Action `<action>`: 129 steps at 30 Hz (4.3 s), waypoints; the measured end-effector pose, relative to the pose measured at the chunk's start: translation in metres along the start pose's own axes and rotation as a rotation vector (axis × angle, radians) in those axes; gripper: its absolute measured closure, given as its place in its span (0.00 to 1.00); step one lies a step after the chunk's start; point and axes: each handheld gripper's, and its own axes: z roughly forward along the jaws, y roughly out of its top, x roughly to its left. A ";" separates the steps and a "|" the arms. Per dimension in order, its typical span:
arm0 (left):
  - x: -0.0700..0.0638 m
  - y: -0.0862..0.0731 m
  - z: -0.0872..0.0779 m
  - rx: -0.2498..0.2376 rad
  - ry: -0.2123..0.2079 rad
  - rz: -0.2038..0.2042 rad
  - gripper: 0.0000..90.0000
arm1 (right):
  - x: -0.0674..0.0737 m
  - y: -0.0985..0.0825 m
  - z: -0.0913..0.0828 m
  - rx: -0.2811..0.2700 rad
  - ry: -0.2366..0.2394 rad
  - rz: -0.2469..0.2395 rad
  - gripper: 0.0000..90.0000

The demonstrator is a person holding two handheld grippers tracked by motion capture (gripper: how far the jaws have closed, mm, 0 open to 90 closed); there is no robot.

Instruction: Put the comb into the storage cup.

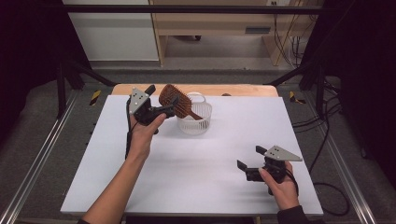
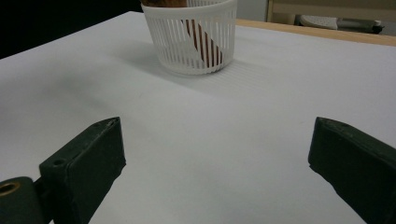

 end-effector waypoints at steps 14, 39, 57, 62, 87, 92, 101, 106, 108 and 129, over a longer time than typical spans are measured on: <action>-0.002 0.010 -0.012 0.005 -0.013 0.028 0.01 | 0.000 0.000 0.000 0.004 -0.003 -0.004 0.05; 0.011 0.036 -0.047 0.049 -0.016 0.028 0.01 | -0.003 -0.001 0.001 0.005 -0.017 0.002 0.05; 0.033 0.031 -0.081 0.053 0.023 0.040 0.01 | -0.004 -0.002 0.001 -0.002 -0.022 0.010 0.05; 0.043 0.029 -0.093 0.052 0.049 0.036 0.01 | -0.004 -0.002 0.001 -0.002 -0.023 0.013 0.05; 0.075 0.016 -0.151 0.063 0.119 0.065 0.01 | -0.011 0.000 -0.008 -0.041 -0.050 0.018 0.05; 0.079 0.006 -0.161 0.068 0.129 0.061 0.01 | -0.012 0.001 -0.010 -0.047 -0.054 0.013 0.06; 0.087 -0.009 -0.177 0.084 0.157 0.040 0.01 | -0.014 0.000 -0.014 -0.053 -0.058 0.005 0.06; 0.087 -0.019 -0.184 0.093 0.165 0.029 0.01 | -0.016 0.000 -0.015 -0.056 -0.062 0.004 0.06; 0.087 -0.024 -0.187 0.096 0.164 0.025 0.01 | -0.016 0.000 -0.015 -0.061 -0.067 -0.001 0.06; 0.077 -0.062 -0.195 0.167 0.145 0.012 0.01 | -0.014 -0.002 -0.015 -0.096 -0.082 -0.038 0.05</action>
